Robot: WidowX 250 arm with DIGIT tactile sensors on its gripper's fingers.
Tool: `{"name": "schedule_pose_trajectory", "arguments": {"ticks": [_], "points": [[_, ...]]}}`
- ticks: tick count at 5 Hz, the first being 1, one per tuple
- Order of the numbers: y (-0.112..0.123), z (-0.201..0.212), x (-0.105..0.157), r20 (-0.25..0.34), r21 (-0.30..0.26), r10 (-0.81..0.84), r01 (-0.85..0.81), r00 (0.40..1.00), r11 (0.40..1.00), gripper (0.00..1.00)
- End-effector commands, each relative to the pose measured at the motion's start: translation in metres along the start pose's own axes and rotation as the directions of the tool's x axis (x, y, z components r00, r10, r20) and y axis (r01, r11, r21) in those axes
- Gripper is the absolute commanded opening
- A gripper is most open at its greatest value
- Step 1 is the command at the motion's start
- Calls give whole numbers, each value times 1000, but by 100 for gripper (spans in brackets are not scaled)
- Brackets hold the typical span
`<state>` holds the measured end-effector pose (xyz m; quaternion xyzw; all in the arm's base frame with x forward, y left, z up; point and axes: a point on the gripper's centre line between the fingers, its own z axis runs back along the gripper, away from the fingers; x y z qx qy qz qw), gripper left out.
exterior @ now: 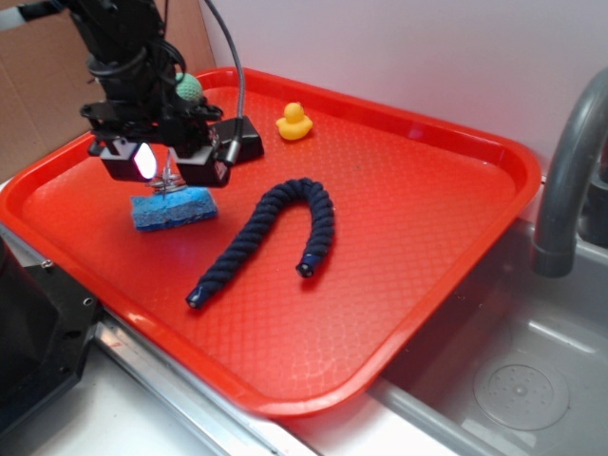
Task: Grab the silver keys.
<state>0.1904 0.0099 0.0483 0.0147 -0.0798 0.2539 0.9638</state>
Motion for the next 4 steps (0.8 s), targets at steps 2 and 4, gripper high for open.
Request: {"name": "schedule_pose_trajectory", "arguments": {"ticks": [2,4], "points": [[6,41,16,6,-79,-212,212,977,974,0],[52,139,29,-22,-285,-428,405,904,869,0]]}}
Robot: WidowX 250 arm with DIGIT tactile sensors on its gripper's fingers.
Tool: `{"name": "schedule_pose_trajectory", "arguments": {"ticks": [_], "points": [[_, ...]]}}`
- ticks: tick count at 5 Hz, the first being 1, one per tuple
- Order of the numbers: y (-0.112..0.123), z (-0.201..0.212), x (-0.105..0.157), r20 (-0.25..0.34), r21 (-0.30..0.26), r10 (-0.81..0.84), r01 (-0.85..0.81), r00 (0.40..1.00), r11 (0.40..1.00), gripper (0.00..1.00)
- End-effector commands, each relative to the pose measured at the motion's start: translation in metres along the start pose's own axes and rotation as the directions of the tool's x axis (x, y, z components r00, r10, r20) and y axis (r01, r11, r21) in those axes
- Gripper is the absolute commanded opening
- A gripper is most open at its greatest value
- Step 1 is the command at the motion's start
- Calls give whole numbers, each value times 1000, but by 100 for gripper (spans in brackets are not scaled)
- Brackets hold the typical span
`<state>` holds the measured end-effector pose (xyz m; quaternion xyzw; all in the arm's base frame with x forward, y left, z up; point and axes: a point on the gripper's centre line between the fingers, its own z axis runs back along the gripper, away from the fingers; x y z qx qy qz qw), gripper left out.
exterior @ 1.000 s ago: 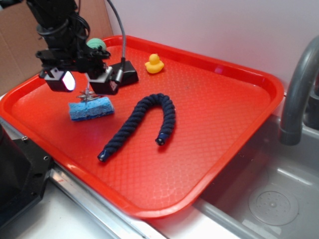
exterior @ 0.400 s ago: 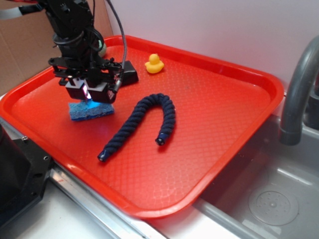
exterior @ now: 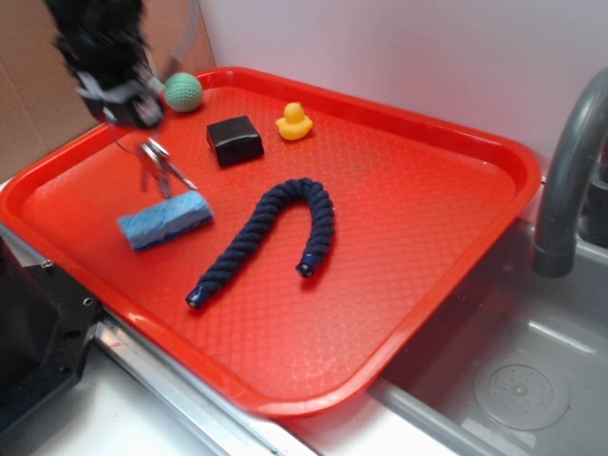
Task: Grab the silver keys.
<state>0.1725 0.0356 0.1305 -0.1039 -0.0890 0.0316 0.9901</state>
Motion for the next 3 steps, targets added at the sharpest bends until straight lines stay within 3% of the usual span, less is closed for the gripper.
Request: {"name": "schedule_pose_trajectory", "arguments": {"ticks": [1,2,3], "points": [[6,109,33,-52,-36,-101,99,994,994,0],[-7,111,48,-96,-12,-166,166,981,986,0],[-18,106,50,-96,17,-185,187,978,982,0]]}}
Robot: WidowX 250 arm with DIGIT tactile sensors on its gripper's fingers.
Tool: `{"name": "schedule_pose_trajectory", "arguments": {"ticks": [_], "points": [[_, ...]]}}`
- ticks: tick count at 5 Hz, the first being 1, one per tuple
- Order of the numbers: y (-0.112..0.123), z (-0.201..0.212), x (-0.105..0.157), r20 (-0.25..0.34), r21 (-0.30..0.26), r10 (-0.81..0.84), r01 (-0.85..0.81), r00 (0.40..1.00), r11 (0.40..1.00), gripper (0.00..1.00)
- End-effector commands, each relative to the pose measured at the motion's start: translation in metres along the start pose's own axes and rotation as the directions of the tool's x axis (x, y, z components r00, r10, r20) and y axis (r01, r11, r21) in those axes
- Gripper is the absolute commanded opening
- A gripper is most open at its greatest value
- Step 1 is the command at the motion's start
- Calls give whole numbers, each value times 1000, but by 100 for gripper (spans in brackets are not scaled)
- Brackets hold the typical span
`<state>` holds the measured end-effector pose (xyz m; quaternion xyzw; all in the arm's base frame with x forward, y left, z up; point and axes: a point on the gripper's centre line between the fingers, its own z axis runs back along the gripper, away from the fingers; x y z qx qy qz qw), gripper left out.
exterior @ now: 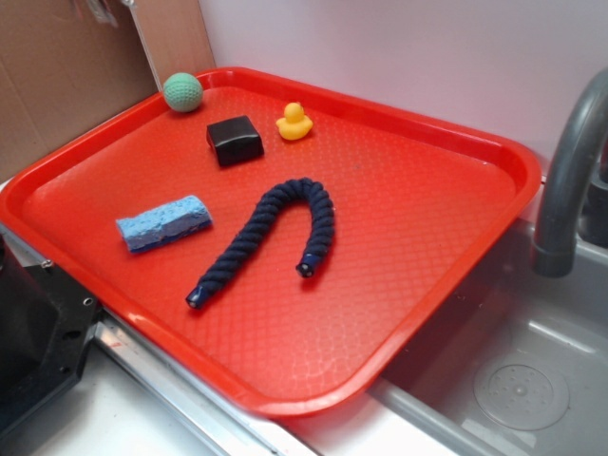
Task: Grab the silver keys.
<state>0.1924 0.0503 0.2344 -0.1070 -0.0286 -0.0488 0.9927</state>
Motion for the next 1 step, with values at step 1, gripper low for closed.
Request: {"name": "schedule_pose_trajectory", "arguments": {"ticks": [1], "points": [[-12,3,14,22,54,-43,42,999,998,0]]}}
